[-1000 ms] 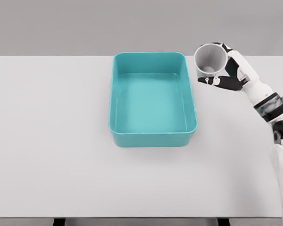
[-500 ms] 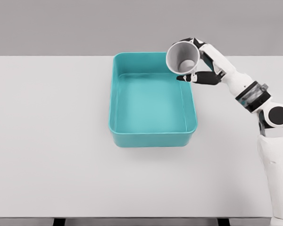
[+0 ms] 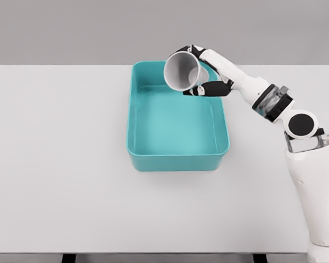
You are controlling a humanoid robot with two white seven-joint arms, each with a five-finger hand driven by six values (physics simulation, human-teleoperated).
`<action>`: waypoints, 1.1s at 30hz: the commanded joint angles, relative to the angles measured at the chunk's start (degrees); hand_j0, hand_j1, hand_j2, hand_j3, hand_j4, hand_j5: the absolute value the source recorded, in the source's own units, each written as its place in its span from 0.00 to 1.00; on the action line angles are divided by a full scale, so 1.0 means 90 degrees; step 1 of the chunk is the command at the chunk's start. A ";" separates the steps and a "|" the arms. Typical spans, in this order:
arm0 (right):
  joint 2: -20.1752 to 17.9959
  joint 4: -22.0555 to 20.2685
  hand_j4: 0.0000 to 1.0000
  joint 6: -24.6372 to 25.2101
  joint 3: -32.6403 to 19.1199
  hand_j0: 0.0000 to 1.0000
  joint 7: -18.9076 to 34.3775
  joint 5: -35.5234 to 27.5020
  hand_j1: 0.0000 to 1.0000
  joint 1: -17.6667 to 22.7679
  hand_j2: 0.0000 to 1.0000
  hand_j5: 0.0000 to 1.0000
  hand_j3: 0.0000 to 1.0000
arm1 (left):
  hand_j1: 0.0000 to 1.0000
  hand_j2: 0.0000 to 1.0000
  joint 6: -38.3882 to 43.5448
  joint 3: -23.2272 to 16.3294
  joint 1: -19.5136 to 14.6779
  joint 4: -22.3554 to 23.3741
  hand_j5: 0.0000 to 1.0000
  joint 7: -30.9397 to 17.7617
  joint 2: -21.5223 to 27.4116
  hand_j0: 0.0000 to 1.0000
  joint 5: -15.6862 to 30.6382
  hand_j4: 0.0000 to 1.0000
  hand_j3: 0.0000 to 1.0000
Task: Put the paper cup into the basket with your right arm
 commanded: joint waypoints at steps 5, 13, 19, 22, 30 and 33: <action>-0.0038 -0.0015 0.58 0.0290 0.0540 0.58 -0.0002 0.0593 0.58 -0.0088 0.58 0.58 0.58 | 1.00 1.00 -0.0001 -0.0004 0.0000 0.0000 1.00 -0.0002 0.0000 1.00 0.0001 1.00 1.00; -0.0204 -0.0005 0.58 0.0456 0.0813 0.58 -0.0002 0.0866 0.58 -0.0107 0.58 0.58 0.58 | 1.00 1.00 -0.0001 -0.0004 0.0000 0.0000 1.00 -0.0002 0.0000 1.00 0.0001 1.00 1.00; -0.0341 -0.0005 0.58 0.0622 0.1096 0.58 -0.0002 0.1042 0.58 -0.0186 0.58 0.58 0.58 | 1.00 1.00 -0.0001 -0.0004 0.0000 0.0000 1.00 -0.0002 0.0000 1.00 0.0001 1.00 1.00; -0.0370 0.0005 0.62 0.0661 0.1194 0.62 -0.0002 0.1081 0.62 -0.0244 0.62 0.62 0.62 | 1.00 1.00 -0.0001 -0.0004 0.0000 0.0000 1.00 -0.0002 0.0000 1.00 0.0001 1.00 1.00; -0.0399 -0.0015 0.92 0.1003 0.1233 0.92 -0.0002 0.1081 0.92 -0.0313 0.92 0.92 0.92 | 1.00 1.00 -0.0001 -0.0004 0.0000 0.0000 1.00 -0.0002 0.0000 1.00 0.0001 1.00 1.00; -0.0419 -0.0025 0.92 0.1081 0.1233 0.92 -0.0002 0.1081 0.92 -0.0322 0.92 0.92 0.92 | 1.00 1.00 -0.0001 -0.0004 0.0000 0.0000 1.00 -0.0002 0.0000 1.00 0.0001 1.00 1.00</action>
